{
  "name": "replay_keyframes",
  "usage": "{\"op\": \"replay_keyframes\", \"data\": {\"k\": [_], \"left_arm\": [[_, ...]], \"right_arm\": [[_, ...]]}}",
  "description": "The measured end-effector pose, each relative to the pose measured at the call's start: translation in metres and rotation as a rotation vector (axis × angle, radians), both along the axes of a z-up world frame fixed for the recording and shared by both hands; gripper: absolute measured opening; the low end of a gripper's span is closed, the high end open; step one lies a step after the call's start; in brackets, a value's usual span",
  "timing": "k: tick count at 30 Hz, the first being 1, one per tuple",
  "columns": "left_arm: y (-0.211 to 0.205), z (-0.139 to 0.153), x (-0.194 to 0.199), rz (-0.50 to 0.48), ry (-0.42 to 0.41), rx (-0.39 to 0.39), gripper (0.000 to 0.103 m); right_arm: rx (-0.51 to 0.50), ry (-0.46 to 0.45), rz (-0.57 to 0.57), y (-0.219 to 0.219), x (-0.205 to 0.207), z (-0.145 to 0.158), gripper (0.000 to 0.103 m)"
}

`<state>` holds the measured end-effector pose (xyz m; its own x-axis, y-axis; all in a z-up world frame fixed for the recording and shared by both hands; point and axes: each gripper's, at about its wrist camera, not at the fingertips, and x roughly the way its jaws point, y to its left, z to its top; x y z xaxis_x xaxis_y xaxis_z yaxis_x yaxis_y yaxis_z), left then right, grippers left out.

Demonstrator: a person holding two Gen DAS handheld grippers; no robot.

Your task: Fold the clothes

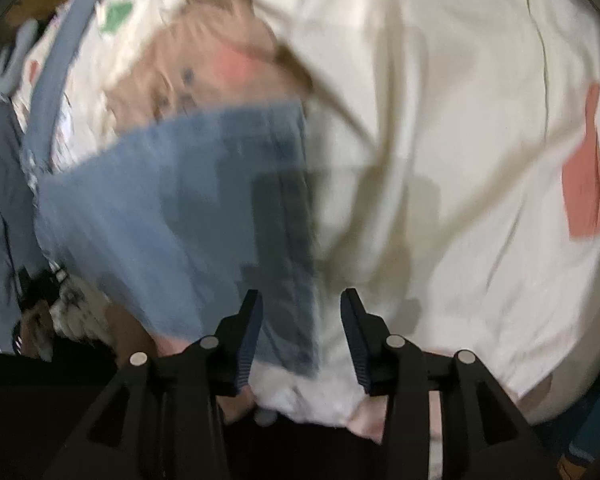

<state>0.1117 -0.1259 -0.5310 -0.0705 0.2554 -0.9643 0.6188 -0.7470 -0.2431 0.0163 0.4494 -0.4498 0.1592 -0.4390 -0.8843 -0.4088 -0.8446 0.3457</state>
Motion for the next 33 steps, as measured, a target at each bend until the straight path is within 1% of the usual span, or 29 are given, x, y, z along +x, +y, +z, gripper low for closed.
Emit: {"op": "replay_keyframes", "data": {"k": [4, 10, 18, 23, 25, 27, 28, 29, 30, 31, 32, 33], "left_arm": [[0.007, 0.016, -0.010, -0.016, 0.050, -0.003, 0.032], [0.020, 0.026, -0.035, -0.032, 0.086, 0.006, 0.032], [0.046, 0.030, -0.070, -0.100, 0.104, 0.009, 0.032], [0.070, 0.031, -0.098, -0.166, 0.114, 0.016, 0.032], [0.065, 0.026, -0.139, -0.191, 0.117, 0.013, 0.032], [0.073, 0.035, -0.230, -0.224, 0.115, 0.012, 0.032], [0.078, 0.034, -0.250, -0.242, 0.109, 0.012, 0.032], [0.083, 0.030, -0.259, -0.260, 0.101, 0.012, 0.032], [0.083, 0.033, -0.259, -0.285, 0.093, 0.003, 0.032], [0.083, 0.039, -0.256, -0.313, 0.086, -0.009, 0.032], [0.086, 0.041, -0.259, -0.337, 0.081, -0.021, 0.032], [0.089, 0.043, -0.262, -0.358, 0.079, -0.030, 0.032]], "right_arm": [[0.017, 0.079, -0.015, 0.004, -0.020, 0.007, 0.038], [0.056, 0.144, -0.012, 0.010, -0.040, 0.004, 0.038], [0.088, 0.150, 0.009, 0.010, -0.051, -0.016, 0.038], [0.094, 0.159, 0.007, 0.008, -0.057, -0.026, 0.038], [0.102, 0.169, 0.012, 0.005, -0.059, -0.027, 0.040], [0.115, 0.184, 0.024, 0.002, -0.060, -0.025, 0.042], [0.121, 0.188, 0.025, 0.000, -0.061, -0.025, 0.042], [0.127, 0.190, 0.025, 0.000, -0.061, -0.024, 0.042], [0.131, 0.193, 0.023, -0.001, -0.061, -0.024, 0.042], [0.135, 0.197, 0.021, -0.001, -0.061, -0.023, 0.038], [0.139, 0.199, 0.021, -0.001, -0.062, -0.022, 0.032], [0.147, 0.199, 0.024, -0.001, -0.062, -0.021, 0.029]]}}
